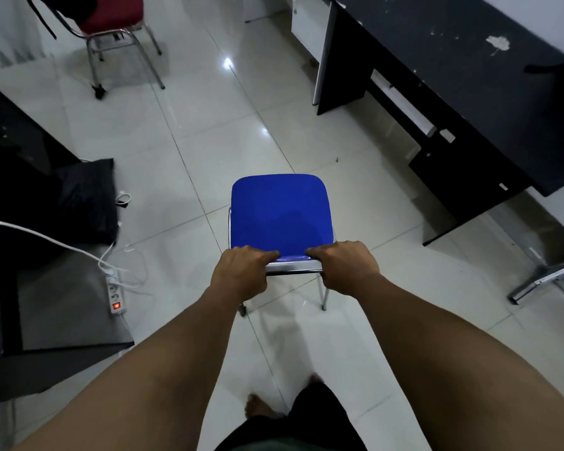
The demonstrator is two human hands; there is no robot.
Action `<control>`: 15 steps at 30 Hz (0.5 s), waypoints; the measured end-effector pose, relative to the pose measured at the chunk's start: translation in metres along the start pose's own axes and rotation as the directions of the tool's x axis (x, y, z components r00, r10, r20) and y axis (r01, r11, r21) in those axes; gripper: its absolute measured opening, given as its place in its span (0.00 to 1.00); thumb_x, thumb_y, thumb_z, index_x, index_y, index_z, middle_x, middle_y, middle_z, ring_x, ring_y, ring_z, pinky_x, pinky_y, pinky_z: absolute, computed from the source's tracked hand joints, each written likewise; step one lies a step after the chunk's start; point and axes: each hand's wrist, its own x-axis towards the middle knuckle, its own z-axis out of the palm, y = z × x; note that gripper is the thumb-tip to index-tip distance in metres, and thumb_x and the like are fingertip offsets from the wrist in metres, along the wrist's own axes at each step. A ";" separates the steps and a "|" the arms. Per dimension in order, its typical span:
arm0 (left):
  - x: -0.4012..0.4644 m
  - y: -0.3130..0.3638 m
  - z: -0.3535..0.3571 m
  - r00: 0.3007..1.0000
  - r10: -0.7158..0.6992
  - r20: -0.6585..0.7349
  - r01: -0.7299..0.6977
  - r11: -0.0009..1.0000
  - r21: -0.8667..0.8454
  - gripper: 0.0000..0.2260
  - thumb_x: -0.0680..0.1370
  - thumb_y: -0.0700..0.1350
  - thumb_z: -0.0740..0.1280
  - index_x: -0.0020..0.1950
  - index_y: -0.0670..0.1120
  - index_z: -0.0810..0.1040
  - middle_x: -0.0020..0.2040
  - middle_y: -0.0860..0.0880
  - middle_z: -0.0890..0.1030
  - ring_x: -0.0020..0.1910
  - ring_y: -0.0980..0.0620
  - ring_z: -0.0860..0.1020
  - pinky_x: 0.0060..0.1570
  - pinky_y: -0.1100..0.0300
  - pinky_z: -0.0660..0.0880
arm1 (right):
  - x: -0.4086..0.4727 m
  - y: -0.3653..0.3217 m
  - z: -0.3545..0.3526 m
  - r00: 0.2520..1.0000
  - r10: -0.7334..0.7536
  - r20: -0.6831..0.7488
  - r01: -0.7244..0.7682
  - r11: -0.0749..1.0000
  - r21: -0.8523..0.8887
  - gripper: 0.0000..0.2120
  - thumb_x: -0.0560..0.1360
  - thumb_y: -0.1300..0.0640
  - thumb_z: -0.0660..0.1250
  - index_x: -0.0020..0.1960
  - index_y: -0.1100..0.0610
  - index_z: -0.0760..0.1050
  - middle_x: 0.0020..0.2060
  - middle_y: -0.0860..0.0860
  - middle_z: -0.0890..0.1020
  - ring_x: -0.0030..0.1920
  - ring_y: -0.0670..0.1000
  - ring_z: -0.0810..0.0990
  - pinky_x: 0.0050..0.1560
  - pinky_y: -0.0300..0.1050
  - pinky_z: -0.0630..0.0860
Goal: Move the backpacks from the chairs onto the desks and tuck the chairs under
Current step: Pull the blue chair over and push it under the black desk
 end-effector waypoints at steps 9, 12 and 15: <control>0.067 -0.043 -0.021 1.000 -0.021 -0.016 0.022 0.999 0.040 0.23 0.76 0.50 0.67 0.70 0.60 0.70 0.56 0.53 0.82 0.52 0.48 0.80 0.49 0.54 0.79 | 0.073 0.019 -0.012 0.999 0.030 -0.041 -0.030 1.000 -0.001 0.16 0.72 0.53 0.65 0.58 0.42 0.74 0.39 0.44 0.83 0.32 0.52 0.77 0.31 0.40 0.67; 0.089 -0.055 -0.029 1.000 -0.028 -0.010 0.028 0.999 0.032 0.22 0.75 0.50 0.68 0.69 0.60 0.71 0.54 0.53 0.82 0.50 0.48 0.80 0.47 0.55 0.78 | 0.096 0.027 -0.019 0.999 0.042 -0.031 -0.042 0.999 -0.004 0.15 0.72 0.53 0.65 0.58 0.42 0.74 0.38 0.44 0.83 0.32 0.52 0.78 0.31 0.40 0.66; 0.105 -0.063 -0.034 1.000 -0.026 -0.005 0.026 0.999 0.026 0.22 0.75 0.48 0.68 0.68 0.60 0.71 0.52 0.52 0.83 0.48 0.47 0.80 0.46 0.55 0.77 | 0.112 0.035 -0.023 0.999 0.042 -0.017 -0.043 0.999 -0.016 0.15 0.72 0.53 0.65 0.58 0.42 0.74 0.39 0.44 0.83 0.33 0.51 0.78 0.31 0.40 0.64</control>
